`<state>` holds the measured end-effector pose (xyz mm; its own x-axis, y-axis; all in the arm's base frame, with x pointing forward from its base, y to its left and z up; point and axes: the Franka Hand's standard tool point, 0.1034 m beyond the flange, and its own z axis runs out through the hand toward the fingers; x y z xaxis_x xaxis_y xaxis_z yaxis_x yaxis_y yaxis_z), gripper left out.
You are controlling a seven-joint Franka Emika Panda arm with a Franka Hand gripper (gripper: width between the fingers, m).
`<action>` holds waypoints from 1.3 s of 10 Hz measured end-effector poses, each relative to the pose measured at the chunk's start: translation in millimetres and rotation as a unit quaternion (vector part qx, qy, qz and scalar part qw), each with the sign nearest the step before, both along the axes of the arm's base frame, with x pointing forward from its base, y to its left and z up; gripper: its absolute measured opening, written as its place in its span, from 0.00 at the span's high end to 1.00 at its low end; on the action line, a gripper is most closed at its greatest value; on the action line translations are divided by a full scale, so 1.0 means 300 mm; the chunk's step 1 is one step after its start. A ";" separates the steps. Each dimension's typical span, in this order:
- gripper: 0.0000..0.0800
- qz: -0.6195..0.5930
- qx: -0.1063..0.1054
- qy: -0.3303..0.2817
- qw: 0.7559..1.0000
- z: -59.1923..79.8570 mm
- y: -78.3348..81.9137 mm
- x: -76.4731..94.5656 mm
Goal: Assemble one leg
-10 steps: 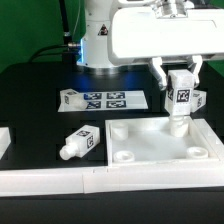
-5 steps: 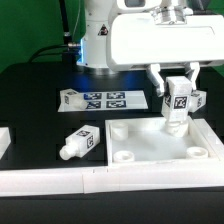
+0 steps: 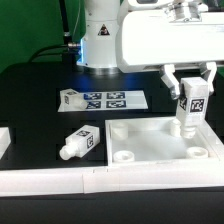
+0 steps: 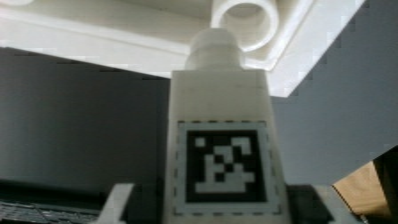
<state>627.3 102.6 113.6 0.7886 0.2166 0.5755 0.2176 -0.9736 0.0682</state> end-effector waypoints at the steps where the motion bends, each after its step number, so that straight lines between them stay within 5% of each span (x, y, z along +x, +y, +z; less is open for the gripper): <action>1: 0.64 0.001 -0.001 0.003 1.000 -0.013 0.003 -0.003; 5: 0.64 0.003 -0.002 0.011 1.000 -0.068 0.013 -0.006; 9: 0.64 0.006 0.004 -0.009 1.000 -0.068 0.075 -0.004; 13: 0.64 0.014 -0.008 -0.013 1.000 -0.070 0.039 0.005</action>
Offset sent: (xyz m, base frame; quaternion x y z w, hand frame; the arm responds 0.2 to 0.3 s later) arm 0.0098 0.0033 -0.0099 -0.0061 0.0100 0.0132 0.9998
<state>628.7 114.4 92.6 0.7671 0.2483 0.5915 0.2433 -0.9658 0.0899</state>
